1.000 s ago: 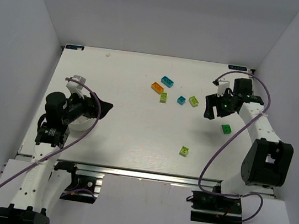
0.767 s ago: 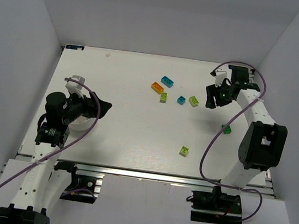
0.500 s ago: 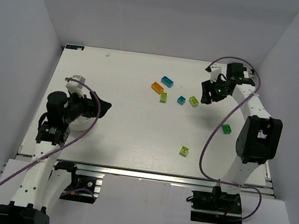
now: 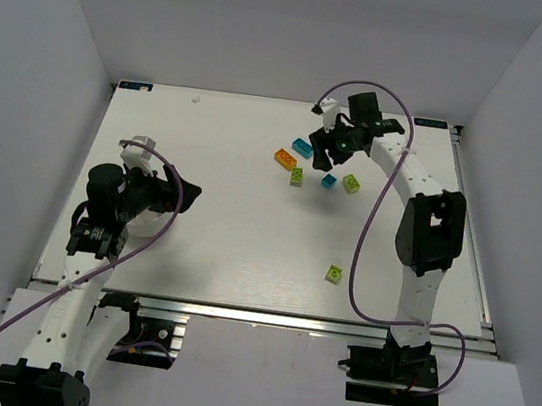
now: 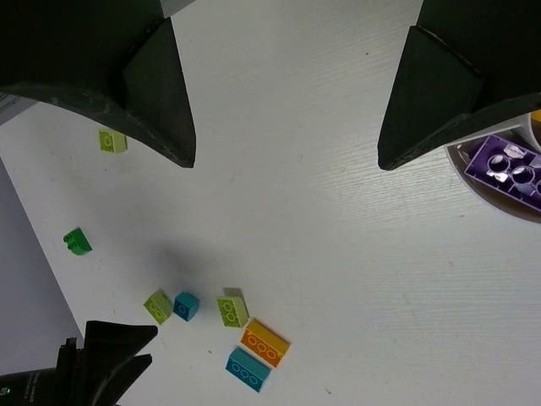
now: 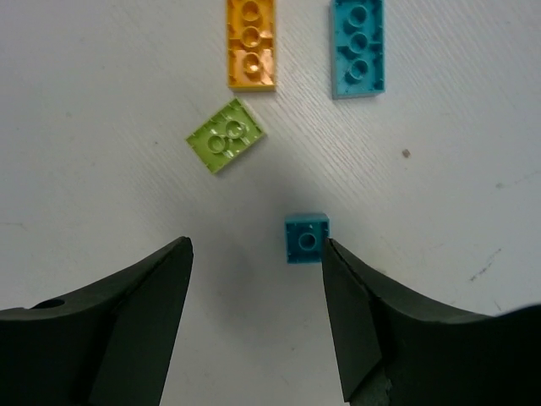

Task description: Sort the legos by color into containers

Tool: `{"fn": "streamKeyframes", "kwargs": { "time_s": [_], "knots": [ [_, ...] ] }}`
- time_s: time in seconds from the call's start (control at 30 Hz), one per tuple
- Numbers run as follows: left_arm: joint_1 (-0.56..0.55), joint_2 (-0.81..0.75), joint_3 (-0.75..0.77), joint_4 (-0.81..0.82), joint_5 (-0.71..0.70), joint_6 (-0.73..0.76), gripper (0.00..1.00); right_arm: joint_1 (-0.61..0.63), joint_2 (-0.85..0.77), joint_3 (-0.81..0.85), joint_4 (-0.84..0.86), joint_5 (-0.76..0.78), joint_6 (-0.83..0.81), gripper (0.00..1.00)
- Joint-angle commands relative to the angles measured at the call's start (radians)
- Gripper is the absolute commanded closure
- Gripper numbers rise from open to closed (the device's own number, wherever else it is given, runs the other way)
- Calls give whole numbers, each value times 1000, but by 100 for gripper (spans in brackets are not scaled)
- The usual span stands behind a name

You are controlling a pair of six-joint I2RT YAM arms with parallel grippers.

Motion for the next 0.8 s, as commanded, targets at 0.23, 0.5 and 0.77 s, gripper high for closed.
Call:
{"fn": "streamKeyframes", "kwargs": {
  "time_s": [0.23,0.5,0.77],
  "knots": [
    [-4,-17,37,-7,-22,9,3,-185,-232,-199,17,244,301,35],
    [-4,-38,32,-2,-14,3,2,-337,-452,-535,-31,218,196,11],
    [-4,-50,32,-2,-11,2,2,-400,-474,-671,-32,265,131,14]
  ]
}}
